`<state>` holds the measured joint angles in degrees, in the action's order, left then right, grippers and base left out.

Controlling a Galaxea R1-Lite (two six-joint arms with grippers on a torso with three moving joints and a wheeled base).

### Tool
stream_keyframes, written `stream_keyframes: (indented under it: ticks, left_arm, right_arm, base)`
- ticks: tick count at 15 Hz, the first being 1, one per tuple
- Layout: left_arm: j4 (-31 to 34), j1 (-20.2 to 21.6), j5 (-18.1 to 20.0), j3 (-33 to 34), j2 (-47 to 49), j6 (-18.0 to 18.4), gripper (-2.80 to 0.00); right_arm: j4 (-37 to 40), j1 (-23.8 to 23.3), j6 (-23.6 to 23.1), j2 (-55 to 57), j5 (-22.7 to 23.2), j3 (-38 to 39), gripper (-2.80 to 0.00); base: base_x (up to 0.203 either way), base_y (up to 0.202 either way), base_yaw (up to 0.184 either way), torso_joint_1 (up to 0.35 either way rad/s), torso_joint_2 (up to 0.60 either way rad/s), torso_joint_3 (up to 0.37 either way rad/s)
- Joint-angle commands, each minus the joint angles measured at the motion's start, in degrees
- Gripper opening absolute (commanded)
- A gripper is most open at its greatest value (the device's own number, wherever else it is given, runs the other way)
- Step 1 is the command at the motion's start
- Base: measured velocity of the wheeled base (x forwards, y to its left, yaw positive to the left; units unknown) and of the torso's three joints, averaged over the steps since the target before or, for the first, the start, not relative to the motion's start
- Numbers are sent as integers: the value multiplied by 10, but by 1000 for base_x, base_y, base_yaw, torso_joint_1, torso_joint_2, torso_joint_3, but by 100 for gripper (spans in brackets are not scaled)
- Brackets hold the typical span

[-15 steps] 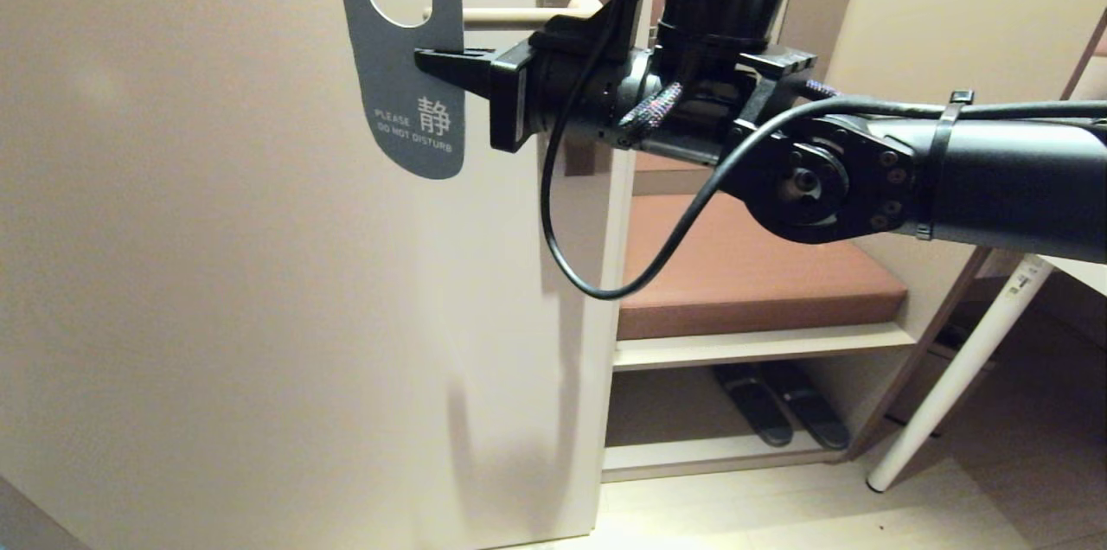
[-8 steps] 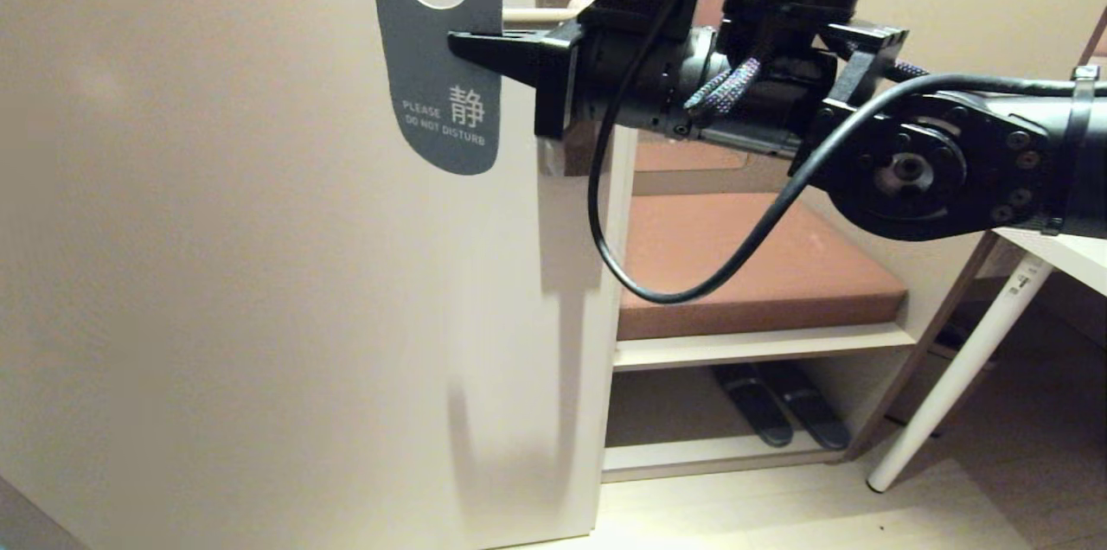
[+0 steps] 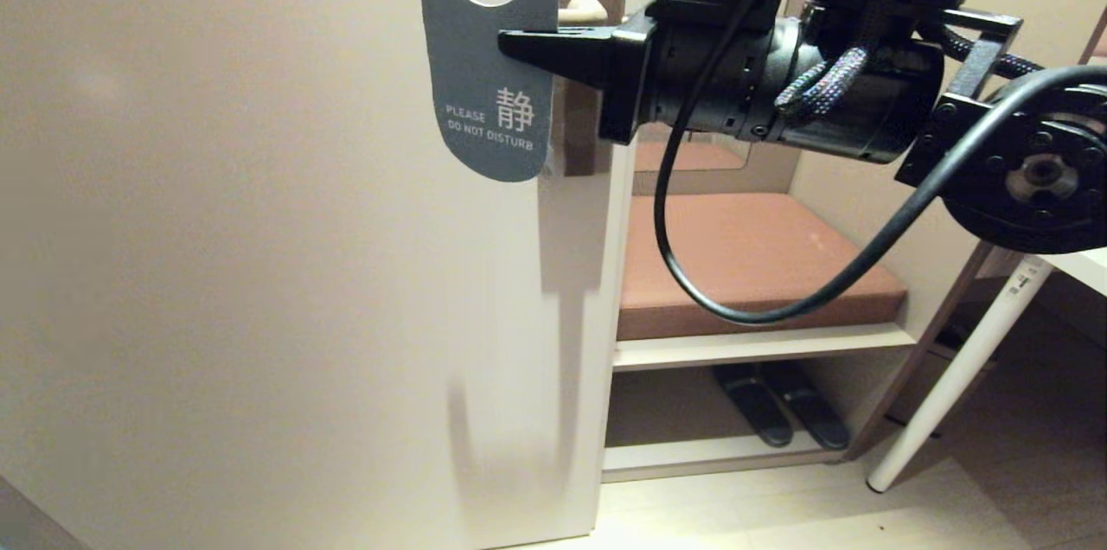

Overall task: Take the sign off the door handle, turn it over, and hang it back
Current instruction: Hand it to the other hand

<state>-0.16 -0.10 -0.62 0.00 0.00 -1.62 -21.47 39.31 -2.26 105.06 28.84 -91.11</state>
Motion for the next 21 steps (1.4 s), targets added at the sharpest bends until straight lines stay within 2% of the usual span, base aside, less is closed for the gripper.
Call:
stream_keyframes:
  ticks: [1, 5, 10, 14, 18, 19, 21]
  left_arm:
    - [0, 0, -1, 0, 0, 0, -280]
    - [0, 0, -1, 0, 0, 0, -280]
    - [0, 0, -1, 0, 0, 0, -280]
    - [0, 0, 0, 0, 0, 0, -280]
    - [0, 0, -1, 0, 0, 0, -280]
    - [0, 0, -1, 0, 0, 0, -280]
    - [0, 0, 0, 0, 0, 0, -280]
  right_arm:
    - [-1, -6, 1, -31, 2, 18, -280]
    - [-1, -7, 0, -75, 2, 68, -280]
    - [-1, -30, 0, -142, 1, 134, -280]
    - [-1, -76, 0, -196, -2, 182, -280]
    - [-1, -141, 0, -245, -3, 229, -280]
    - [-1, -158, 0, -258, -10, 241, -280]
    - [-1, -180, 0, -281, -51, 268, -280]
  base:
    - [0, 0, 0, 0, 0, 0]
    - [0, 0, 0, 0, 0, 0]
    - [0, 0, 0, 0, 0, 0]
    - [0, 0, 0, 0, 0, 0]
    - [0, 0, 0, 0, 0, 0]
    - [0, 0, 0, 0, 0, 0]
    - [0, 0, 0, 0, 0, 0]
